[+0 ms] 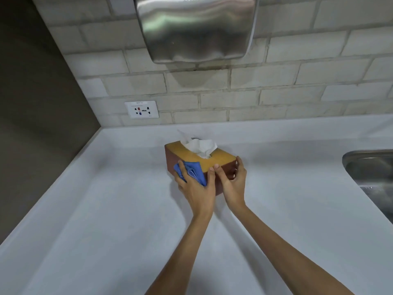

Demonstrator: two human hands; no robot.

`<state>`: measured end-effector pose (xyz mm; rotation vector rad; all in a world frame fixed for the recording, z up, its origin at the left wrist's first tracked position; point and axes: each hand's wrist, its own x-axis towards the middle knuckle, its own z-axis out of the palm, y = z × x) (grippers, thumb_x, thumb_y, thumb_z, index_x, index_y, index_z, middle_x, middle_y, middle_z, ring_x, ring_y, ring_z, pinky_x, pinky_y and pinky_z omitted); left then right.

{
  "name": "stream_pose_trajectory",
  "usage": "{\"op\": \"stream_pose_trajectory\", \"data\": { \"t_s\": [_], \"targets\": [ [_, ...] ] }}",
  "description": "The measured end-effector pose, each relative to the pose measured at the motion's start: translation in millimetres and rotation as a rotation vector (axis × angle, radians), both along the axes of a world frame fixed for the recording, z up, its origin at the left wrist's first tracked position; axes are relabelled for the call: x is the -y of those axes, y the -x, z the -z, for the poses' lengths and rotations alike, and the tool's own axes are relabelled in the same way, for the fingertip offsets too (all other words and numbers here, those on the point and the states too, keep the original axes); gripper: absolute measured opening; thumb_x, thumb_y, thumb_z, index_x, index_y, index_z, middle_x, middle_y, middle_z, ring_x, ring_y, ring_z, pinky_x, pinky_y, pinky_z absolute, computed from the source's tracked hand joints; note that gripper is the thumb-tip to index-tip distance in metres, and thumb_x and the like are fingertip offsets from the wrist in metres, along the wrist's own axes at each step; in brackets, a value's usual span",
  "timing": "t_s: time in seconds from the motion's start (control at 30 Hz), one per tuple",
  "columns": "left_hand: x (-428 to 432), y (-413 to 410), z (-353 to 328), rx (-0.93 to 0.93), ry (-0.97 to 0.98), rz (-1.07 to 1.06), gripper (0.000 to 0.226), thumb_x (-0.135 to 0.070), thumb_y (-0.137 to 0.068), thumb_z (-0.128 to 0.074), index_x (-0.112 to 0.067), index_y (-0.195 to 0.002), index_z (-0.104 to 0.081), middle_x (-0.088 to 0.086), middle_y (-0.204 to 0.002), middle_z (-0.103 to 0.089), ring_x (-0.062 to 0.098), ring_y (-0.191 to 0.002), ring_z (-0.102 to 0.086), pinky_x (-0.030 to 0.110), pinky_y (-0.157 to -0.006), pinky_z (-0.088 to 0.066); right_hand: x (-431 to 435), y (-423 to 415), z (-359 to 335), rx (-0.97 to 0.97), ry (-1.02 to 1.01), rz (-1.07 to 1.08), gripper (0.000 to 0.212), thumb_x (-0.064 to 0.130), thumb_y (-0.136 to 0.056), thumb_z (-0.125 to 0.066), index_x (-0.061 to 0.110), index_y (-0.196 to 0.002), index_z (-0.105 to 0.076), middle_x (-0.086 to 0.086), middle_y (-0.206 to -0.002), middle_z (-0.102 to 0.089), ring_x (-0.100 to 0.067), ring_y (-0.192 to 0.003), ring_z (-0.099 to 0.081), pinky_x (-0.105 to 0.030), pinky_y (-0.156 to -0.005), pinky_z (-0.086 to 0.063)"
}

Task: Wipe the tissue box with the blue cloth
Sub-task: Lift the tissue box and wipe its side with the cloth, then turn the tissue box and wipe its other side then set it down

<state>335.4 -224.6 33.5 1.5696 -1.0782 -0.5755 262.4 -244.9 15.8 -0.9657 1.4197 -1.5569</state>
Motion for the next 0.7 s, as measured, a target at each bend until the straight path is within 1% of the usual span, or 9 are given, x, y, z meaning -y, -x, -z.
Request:
{"op": "stream_pose_trajectory", "data": {
  "t_s": [0.07, 0.13, 0.2, 0.3, 0.33, 0.4, 0.47, 0.6, 0.7],
  "targets": [
    [-1.7, -11.4, 3.7, -0.052, 0.024, 0.003, 0.080, -0.033, -0.085, -0.064, -0.012, -0.149, -0.020, 0.011, -0.155, -0.018, 0.029, -0.135, -0.037, 0.030, -0.100, -0.038, -10.1, -8.2, 3.2, -0.026, 0.058, 0.006, 0.075, 0.028, -0.084, -0.067, 0.018, -0.146, -0.027, 0.001, -0.127, -0.035, -0.005, -0.110, -0.045, -0.001, -0.084, -0.040],
    [-3.3, -20.4, 6.7, -0.123, 0.020, 0.013, 0.073, -0.031, -0.090, -0.059, -0.012, -0.149, -0.021, 0.008, -0.154, -0.021, 0.024, -0.135, -0.039, 0.020, -0.093, -0.035, -18.2, -14.3, 4.2, -0.063, 0.104, 0.002, 0.068, 0.022, -0.088, -0.062, 0.016, -0.145, -0.026, -0.003, -0.131, -0.033, -0.006, -0.110, -0.044, 0.006, -0.080, -0.037],
    [-3.3, -27.1, 7.9, -0.164, 0.005, 0.024, 0.068, -0.030, -0.092, -0.057, -0.013, -0.148, -0.022, 0.007, -0.153, -0.025, 0.021, -0.132, -0.042, 0.014, -0.088, -0.034, -26.7, -19.1, 3.3, -0.110, 0.132, -0.009, 0.066, 0.020, -0.090, -0.059, 0.013, -0.146, -0.024, -0.009, -0.135, -0.032, -0.010, -0.114, -0.043, -0.001, -0.089, -0.037],
    [0.8, -34.5, 6.2, -0.183, 0.021, 0.035, 0.063, -0.024, -0.093, -0.056, -0.010, -0.147, -0.026, 0.011, -0.148, -0.032, 0.023, -0.127, -0.046, 0.002, -0.078, -0.032, -36.9, -24.2, 3.2, -0.108, 0.161, -0.032, 0.064, 0.017, -0.092, -0.056, 0.010, -0.146, -0.023, -0.015, -0.138, -0.030, -0.012, -0.117, -0.042, -0.026, -0.103, -0.042],
    [2.7, -36.3, 5.2, -0.185, 0.020, 0.031, 0.062, -0.022, -0.093, -0.056, -0.009, -0.146, -0.027, 0.012, -0.146, -0.034, 0.024, -0.125, -0.048, 0.002, -0.076, -0.032, -39.1, -25.6, 3.8, -0.101, 0.163, -0.041, 0.063, 0.016, -0.092, -0.055, 0.010, -0.146, -0.023, -0.016, -0.138, -0.030, -0.011, -0.116, -0.043, -0.030, -0.104, -0.043],
    [6.3, -39.9, 3.8, -0.186, 0.001, 0.010, 0.058, -0.018, -0.093, -0.055, -0.009, -0.144, -0.030, 0.013, -0.142, -0.038, 0.025, -0.121, -0.051, 0.009, -0.079, -0.036, -43.4, -29.1, 6.5, -0.091, 0.161, -0.058, 0.062, 0.017, -0.093, -0.054, 0.010, -0.146, -0.023, -0.016, -0.138, -0.030, -0.010, -0.116, -0.043, -0.031, -0.103, -0.044],
    [8.3, -43.1, 4.9, -0.191, -0.016, -0.012, 0.054, -0.014, -0.093, -0.053, -0.009, -0.143, -0.032, 0.015, -0.140, -0.039, 0.027, -0.118, -0.053, 0.018, -0.082, -0.039, -49.0, -33.7, 10.8, -0.078, 0.162, -0.071, 0.062, 0.020, -0.093, -0.053, 0.011, -0.146, -0.023, -0.014, -0.137, -0.031, -0.007, -0.116, -0.043, -0.024, -0.099, -0.045],
    [9.7, -51.1, 10.6, -0.192, -0.057, -0.054, 0.053, -0.008, -0.092, -0.051, -0.007, -0.142, -0.033, 0.018, -0.139, -0.040, 0.032, -0.119, -0.052, 0.024, -0.085, -0.040, -63.6, -44.9, 21.4, -0.057, 0.178, -0.095, 0.070, 0.032, -0.083, -0.052, 0.007, -0.143, -0.025, -0.008, -0.135, -0.033, 0.002, -0.119, -0.039, -0.014, -0.098, -0.040],
    [10.8, -61.0, 12.6, -0.190, -0.087, -0.053, 0.055, -0.004, -0.091, -0.050, -0.004, -0.143, -0.032, 0.020, -0.139, -0.039, 0.034, -0.120, -0.051, 0.031, -0.093, -0.043, -70.8, -53.5, 28.5, -0.063, 0.201, -0.121, 0.062, 0.032, -0.083, -0.053, 0.009, -0.136, -0.030, -0.007, -0.134, -0.035, -0.005, -0.122, -0.040, -0.011, -0.099, -0.038]
  ]
}}
